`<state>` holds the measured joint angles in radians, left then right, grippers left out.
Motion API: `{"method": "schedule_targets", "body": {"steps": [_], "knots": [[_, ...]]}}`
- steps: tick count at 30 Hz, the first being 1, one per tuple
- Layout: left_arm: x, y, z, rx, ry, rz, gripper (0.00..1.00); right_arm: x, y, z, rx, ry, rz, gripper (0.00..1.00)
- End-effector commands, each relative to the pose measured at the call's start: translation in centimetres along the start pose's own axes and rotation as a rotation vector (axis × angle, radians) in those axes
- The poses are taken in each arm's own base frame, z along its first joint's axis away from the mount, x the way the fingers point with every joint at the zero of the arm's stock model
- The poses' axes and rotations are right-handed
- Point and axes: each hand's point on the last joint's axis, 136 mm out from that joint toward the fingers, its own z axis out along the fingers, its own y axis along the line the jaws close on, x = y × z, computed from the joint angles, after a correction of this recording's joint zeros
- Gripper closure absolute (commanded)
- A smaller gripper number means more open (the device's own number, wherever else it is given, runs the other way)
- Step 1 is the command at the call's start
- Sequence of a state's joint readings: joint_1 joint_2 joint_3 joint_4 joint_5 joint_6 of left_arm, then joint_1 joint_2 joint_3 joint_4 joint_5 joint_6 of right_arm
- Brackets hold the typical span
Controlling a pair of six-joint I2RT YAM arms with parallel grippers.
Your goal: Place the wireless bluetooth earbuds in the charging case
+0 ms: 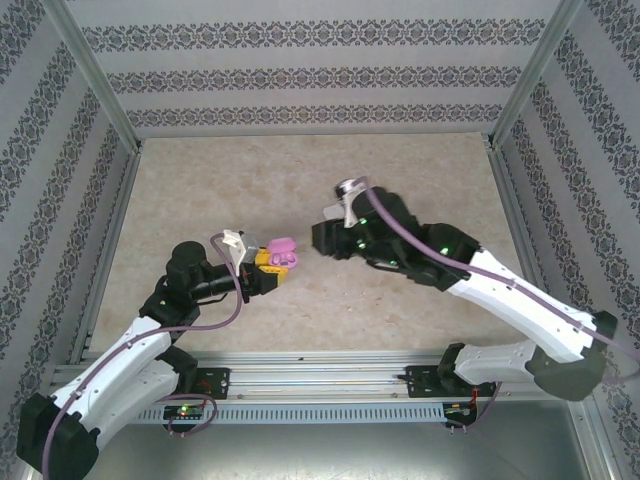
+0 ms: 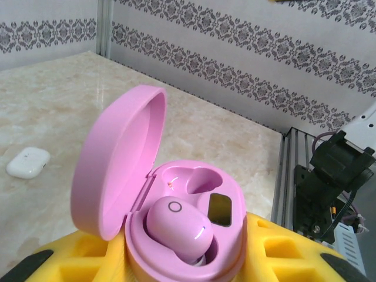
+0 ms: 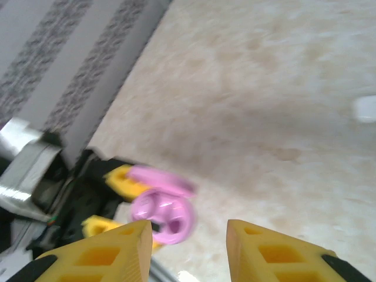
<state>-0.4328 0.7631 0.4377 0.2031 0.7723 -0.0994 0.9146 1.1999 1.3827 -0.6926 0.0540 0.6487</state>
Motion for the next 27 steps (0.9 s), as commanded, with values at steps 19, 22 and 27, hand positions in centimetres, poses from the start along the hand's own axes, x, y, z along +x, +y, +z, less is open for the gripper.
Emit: {"method": "schedule_targets", "body": {"steps": [19, 22, 27], "knots": [[2.4, 2.2, 2.7, 0.002, 0.034, -0.016, 0.77, 4.3, -22.6, 13.1, 0.368, 0.482, 0.141, 0.65], [2.6, 2.5, 3.1, 0.007, 0.038, -0.021, 0.77, 4.8, -25.2, 14.4, 0.491, 0.553, -0.019, 0.68], [3.3, 2.8, 3.5, 0.007, 0.053, -0.034, 0.77, 5.6, -26.4, 16.0, 0.57, 0.648, -0.233, 0.7]]}}
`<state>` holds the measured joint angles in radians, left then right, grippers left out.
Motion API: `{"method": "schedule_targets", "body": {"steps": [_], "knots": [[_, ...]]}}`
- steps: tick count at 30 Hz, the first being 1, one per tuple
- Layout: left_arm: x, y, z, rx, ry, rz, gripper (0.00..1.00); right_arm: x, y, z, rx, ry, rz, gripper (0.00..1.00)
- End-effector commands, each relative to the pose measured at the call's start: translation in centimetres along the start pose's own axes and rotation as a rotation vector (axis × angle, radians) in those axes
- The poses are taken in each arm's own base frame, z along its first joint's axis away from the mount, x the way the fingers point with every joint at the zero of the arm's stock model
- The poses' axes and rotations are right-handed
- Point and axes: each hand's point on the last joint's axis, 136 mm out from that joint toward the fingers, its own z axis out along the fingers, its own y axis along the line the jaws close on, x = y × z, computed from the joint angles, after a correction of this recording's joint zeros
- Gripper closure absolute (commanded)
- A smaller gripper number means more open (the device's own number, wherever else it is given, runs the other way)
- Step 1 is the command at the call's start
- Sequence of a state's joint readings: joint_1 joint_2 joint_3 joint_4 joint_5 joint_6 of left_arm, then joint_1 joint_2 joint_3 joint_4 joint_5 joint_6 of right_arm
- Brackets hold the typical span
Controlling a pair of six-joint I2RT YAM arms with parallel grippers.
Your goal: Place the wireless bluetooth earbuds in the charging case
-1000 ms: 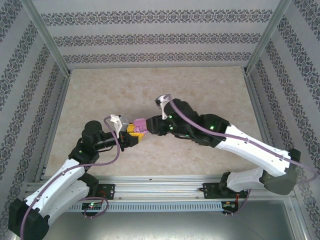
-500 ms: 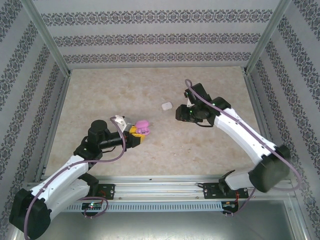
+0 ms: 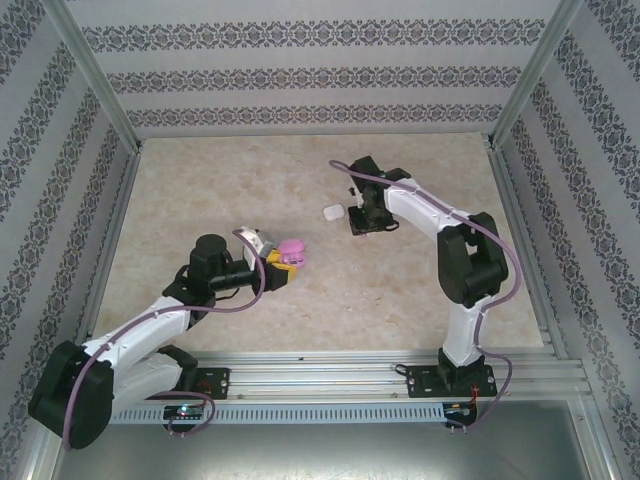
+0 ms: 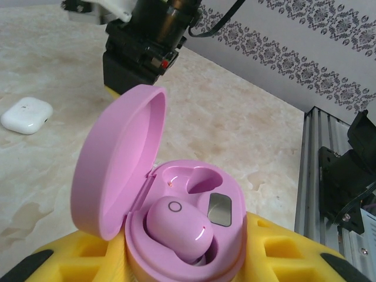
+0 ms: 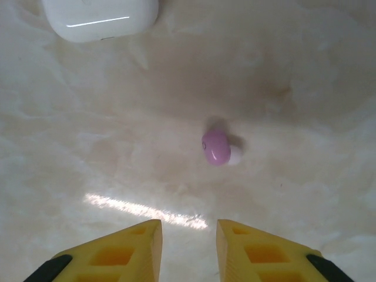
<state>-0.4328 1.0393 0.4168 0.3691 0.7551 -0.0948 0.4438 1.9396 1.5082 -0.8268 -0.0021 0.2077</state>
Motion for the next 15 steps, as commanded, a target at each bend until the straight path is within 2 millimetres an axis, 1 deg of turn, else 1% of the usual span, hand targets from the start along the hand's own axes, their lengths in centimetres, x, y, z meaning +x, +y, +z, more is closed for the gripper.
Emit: {"method": "schedule_targets", "body": {"steps": [1, 4, 9, 15], "knots": [[-0.9, -0.7, 0.2, 0.033, -0.042, 0.045, 0.77, 0.0, -0.6, 0.2, 0.132, 0.028, -0.196, 0.7], [-0.6, -0.4, 0.4, 0.031, -0.035, 0.041, 0.77, -0.3, -0.7, 0.9, 0.183, 0.042, -0.25, 0.7], [-0.5, -0.2, 0.7, 0.034, -0.028, 0.037, 0.77, -0.7, -1.6, 1.8, 0.275, 0.079, -0.308, 0.69], [-0.3, -0.2, 1.0, 0.042, -0.009, 0.04, 0.77, -1.0, -1.4, 3.0, 0.276, 0.094, -0.336, 0.69]]}}
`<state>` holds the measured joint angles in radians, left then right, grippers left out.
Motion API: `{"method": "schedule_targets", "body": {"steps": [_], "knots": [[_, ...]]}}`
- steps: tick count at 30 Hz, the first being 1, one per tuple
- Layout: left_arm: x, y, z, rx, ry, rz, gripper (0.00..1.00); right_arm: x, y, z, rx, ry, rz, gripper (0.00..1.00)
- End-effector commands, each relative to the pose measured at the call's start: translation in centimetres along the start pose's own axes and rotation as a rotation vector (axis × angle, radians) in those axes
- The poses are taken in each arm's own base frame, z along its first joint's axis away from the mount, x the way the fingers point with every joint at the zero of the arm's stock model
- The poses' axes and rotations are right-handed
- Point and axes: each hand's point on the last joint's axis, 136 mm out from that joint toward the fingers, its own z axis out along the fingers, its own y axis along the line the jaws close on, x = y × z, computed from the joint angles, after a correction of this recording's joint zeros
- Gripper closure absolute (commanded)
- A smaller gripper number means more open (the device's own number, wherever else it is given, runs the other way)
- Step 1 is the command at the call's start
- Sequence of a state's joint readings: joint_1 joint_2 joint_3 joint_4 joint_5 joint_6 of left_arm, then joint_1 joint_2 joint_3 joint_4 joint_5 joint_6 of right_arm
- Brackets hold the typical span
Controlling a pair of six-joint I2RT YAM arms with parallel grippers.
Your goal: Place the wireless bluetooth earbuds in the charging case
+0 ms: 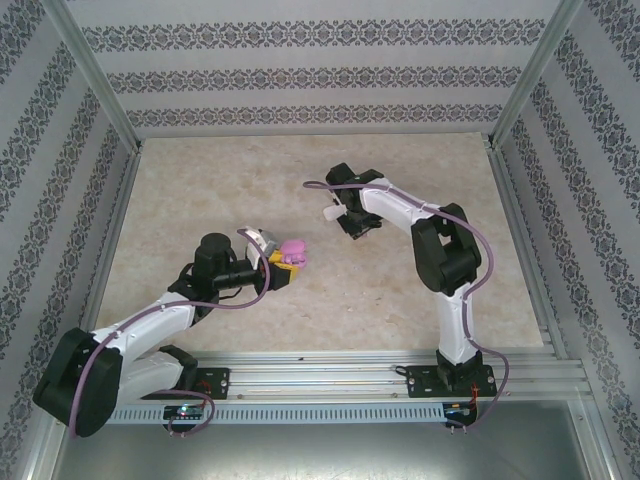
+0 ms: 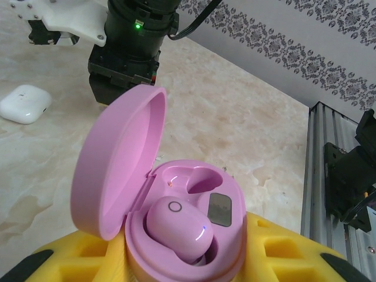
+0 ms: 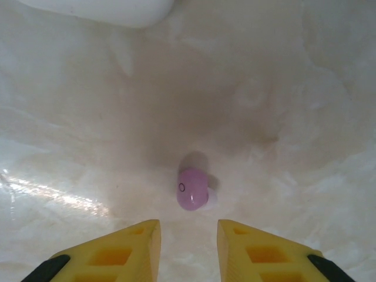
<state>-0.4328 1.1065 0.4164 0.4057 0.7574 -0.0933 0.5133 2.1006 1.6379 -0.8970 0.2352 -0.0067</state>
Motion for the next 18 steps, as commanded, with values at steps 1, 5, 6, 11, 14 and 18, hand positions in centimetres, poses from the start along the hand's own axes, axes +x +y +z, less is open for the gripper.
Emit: {"method": "schedule_targets", "body": {"steps": [1, 5, 6, 11, 14, 18], "knots": [[-1.3, -0.9, 0.2, 0.042, -0.031, 0.059, 0.77, 0.0, -0.4, 0.4, 0.037, 0.028, -0.047, 0.69], [-1.2, -0.8, 0.3, 0.04, -0.023, 0.061, 0.77, -0.2, 0.0, 1.0, 0.023, 0.035, -0.055, 0.68], [-1.1, -0.8, 0.3, 0.038, -0.021, 0.059, 0.77, -0.2, 0.0, 1.2, 0.02, 0.037, -0.056, 0.68], [-1.0, -0.7, 0.3, 0.036, -0.015, 0.058, 0.77, -0.3, 0.1, 1.8, 0.013, 0.053, -0.062, 0.68], [-0.9, -0.7, 0.3, 0.034, -0.012, 0.058, 0.77, -0.2, 0.0, 2.2, 0.009, 0.06, -0.061, 0.69], [-0.8, -0.6, 0.3, 0.031, -0.01, 0.058, 0.77, 0.1, -0.1, 2.7, 0.004, 0.074, -0.061, 0.69]]}}
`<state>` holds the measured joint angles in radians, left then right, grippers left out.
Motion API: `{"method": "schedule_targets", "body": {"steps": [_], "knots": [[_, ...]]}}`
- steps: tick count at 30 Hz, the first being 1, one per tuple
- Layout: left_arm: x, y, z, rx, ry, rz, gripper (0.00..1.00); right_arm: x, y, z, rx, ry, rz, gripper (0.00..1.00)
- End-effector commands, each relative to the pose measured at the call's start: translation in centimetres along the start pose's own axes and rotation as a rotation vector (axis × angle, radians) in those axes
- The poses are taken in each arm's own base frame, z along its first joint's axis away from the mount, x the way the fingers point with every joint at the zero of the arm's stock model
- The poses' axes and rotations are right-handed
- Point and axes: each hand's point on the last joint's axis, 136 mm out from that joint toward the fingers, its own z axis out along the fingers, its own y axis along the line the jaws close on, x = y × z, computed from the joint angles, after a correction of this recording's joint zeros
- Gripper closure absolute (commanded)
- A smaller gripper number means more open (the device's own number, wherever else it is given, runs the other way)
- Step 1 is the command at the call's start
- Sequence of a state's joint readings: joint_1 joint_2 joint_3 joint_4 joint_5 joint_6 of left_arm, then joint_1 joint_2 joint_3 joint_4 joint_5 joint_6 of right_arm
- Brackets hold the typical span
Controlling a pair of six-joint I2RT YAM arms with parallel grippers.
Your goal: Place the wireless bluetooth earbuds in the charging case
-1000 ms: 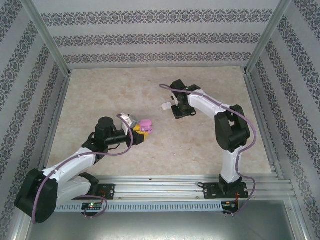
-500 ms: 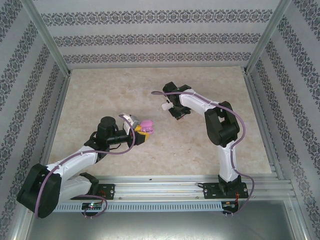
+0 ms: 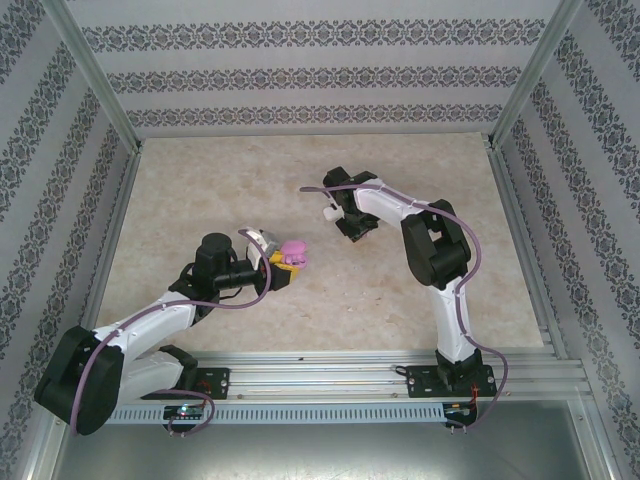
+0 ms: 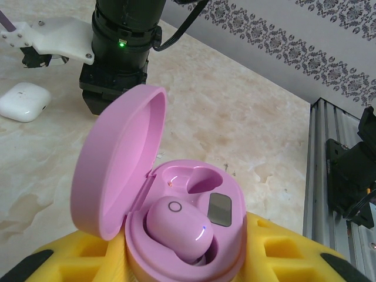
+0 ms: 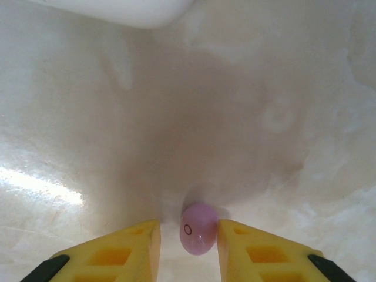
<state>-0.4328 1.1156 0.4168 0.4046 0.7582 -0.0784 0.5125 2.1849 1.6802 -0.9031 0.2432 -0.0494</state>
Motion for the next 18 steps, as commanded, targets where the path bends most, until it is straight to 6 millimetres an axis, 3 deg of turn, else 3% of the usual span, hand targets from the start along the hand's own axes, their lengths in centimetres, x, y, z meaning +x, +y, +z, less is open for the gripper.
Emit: {"method": "schedule_targets", "body": {"steps": [1, 13, 18], "knots": [[-1.1, -0.7, 0.2, 0.032, -0.017, 0.049, 0.77, 0.3, -0.4, 0.5, -0.005, 0.029, -0.007, 0.69], [-1.1, -1.0, 0.2, 0.047, -0.005, 0.056, 0.77, 1.2, -0.6, 1.7, -0.03, 0.076, 0.004, 0.74], [-1.3, -1.2, -0.1, 0.041, -0.009, 0.066, 0.77, 1.2, -0.7, 0.7, -0.073, 0.057, 0.047, 0.82]]}}
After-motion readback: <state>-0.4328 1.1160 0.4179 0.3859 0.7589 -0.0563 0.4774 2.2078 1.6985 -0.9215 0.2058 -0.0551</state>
